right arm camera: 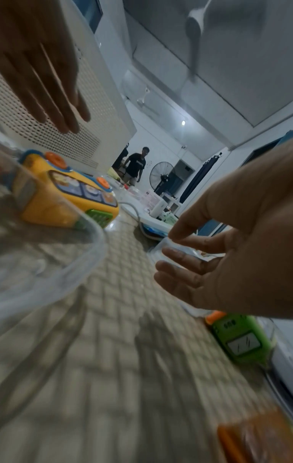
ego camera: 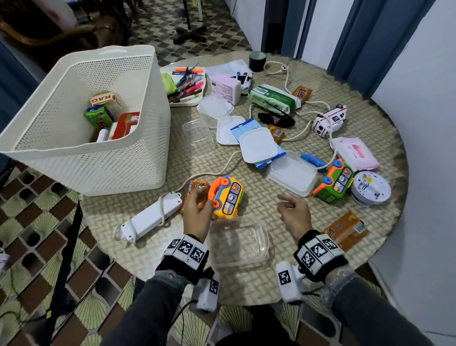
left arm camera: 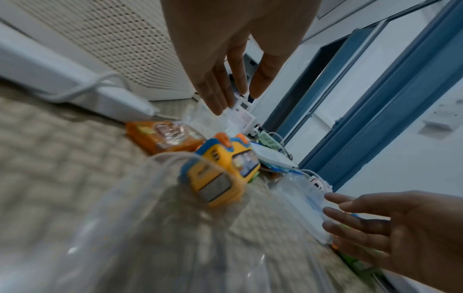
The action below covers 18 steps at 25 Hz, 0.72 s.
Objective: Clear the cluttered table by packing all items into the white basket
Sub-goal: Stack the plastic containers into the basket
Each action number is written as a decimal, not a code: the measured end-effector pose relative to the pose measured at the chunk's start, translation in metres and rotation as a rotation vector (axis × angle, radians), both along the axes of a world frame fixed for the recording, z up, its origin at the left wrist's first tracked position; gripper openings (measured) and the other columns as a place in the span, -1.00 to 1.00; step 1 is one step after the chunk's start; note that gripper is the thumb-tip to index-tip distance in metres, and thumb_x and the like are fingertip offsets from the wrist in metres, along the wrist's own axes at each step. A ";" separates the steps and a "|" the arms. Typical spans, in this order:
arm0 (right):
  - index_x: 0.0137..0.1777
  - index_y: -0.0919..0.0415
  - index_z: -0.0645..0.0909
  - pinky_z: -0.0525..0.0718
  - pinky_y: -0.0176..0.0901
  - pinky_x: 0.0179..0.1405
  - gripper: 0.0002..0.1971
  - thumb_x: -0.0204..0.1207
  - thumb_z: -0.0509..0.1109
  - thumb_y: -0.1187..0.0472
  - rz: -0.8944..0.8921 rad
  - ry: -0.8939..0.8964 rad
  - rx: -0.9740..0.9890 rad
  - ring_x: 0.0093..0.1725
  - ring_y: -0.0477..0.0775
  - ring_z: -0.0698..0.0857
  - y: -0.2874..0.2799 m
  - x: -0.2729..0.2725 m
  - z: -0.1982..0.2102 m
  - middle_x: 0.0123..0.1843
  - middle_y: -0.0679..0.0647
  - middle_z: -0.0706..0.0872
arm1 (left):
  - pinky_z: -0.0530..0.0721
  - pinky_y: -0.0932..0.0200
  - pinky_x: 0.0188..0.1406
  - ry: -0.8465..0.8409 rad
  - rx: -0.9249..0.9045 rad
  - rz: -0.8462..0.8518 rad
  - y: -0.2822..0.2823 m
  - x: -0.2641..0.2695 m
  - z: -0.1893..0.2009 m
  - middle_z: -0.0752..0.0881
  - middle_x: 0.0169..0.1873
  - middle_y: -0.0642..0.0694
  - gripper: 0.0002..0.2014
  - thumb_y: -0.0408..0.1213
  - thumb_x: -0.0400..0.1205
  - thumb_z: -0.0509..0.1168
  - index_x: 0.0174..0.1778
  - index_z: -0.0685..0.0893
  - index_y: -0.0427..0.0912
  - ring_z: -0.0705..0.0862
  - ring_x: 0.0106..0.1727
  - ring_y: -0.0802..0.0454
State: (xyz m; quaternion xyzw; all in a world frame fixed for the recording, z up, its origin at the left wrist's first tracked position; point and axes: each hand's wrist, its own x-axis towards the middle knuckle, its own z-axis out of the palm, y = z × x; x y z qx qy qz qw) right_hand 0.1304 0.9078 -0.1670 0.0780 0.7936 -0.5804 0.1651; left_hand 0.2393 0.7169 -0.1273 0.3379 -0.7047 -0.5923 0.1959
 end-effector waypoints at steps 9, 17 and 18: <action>0.22 0.28 0.65 0.54 -0.23 -0.03 -0.71 0.54 0.27 0.44 0.107 0.157 0.024 -0.02 0.05 0.61 -0.028 -0.115 0.032 -0.03 0.11 0.65 | 0.57 0.00 0.18 -0.163 0.087 -0.067 0.005 -0.141 -0.007 0.64 0.27 -0.30 -0.64 -0.48 0.65 0.25 0.38 0.53 -0.38 0.60 0.29 -0.22; 0.35 0.41 0.58 0.51 -0.19 0.14 -0.65 0.56 0.33 0.41 0.260 0.161 0.134 0.18 0.21 0.65 -0.042 -0.169 0.026 0.18 0.28 0.70 | 0.61 0.10 -0.02 -0.403 0.142 -0.136 0.001 -0.187 -0.036 0.64 0.07 -0.28 -0.56 -0.33 0.63 0.34 0.42 0.49 -0.37 0.62 0.05 -0.07; 0.33 0.44 0.59 0.50 -0.19 0.12 -0.66 0.56 0.33 0.40 0.276 0.170 0.155 0.21 0.24 0.65 -0.043 -0.170 0.025 0.20 0.31 0.70 | 0.60 0.16 -0.13 -0.412 0.133 -0.147 0.002 -0.188 -0.037 0.68 0.06 -0.31 -0.55 -0.32 0.64 0.34 0.42 0.49 -0.42 0.62 0.00 -0.05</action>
